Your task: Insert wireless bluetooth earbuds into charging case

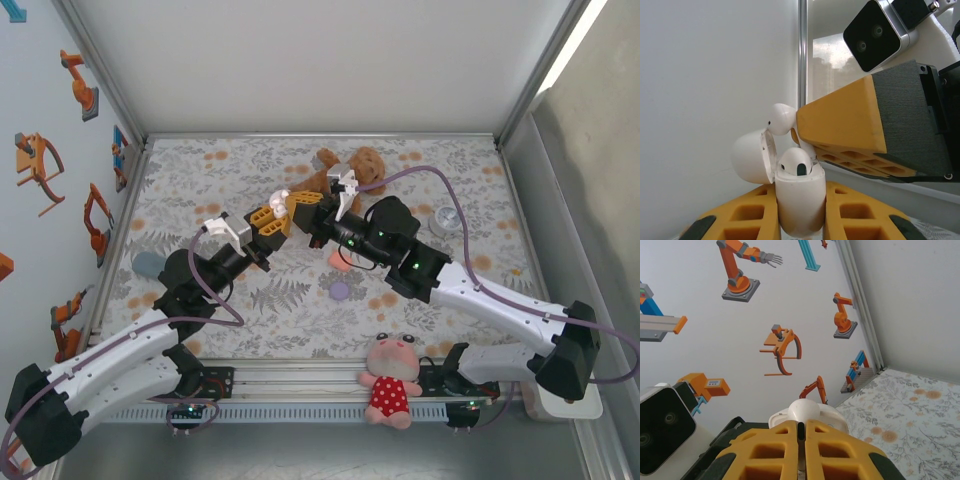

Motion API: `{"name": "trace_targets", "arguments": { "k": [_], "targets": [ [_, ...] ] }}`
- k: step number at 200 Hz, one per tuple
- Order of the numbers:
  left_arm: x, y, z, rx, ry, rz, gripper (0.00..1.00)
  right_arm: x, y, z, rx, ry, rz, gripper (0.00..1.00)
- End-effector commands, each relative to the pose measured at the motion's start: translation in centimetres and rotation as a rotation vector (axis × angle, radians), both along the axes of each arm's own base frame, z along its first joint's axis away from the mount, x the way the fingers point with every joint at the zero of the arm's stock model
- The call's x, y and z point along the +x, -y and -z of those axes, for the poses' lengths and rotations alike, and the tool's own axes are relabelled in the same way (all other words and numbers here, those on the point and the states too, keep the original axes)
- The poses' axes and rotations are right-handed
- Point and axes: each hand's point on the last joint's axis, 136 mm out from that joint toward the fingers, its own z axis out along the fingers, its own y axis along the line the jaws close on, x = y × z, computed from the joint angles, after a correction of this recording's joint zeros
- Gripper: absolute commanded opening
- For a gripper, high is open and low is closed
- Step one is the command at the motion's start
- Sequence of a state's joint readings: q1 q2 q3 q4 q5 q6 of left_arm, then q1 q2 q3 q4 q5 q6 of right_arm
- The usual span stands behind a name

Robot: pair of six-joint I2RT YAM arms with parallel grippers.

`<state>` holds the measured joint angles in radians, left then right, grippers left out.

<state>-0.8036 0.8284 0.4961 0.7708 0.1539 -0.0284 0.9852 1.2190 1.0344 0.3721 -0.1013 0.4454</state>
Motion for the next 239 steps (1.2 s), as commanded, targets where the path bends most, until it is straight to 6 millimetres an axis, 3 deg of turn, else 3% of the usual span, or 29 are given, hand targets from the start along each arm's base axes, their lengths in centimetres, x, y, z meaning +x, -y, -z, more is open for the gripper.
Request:
{"name": "trace_targets", "arguments": {
  "k": [1,239],
  "targets": [
    [-0.9,-0.7,-2.9,-0.056,0.076,0.003,0.0,0.2,0.0,0.5,-0.007,0.0,0.02,0.08],
    [-0.9,-0.8,-3.1,-0.066,0.071,-0.001,0.0,0.3,0.4,2.5,-0.092,0.026,0.055,0.09]
  ]
}}
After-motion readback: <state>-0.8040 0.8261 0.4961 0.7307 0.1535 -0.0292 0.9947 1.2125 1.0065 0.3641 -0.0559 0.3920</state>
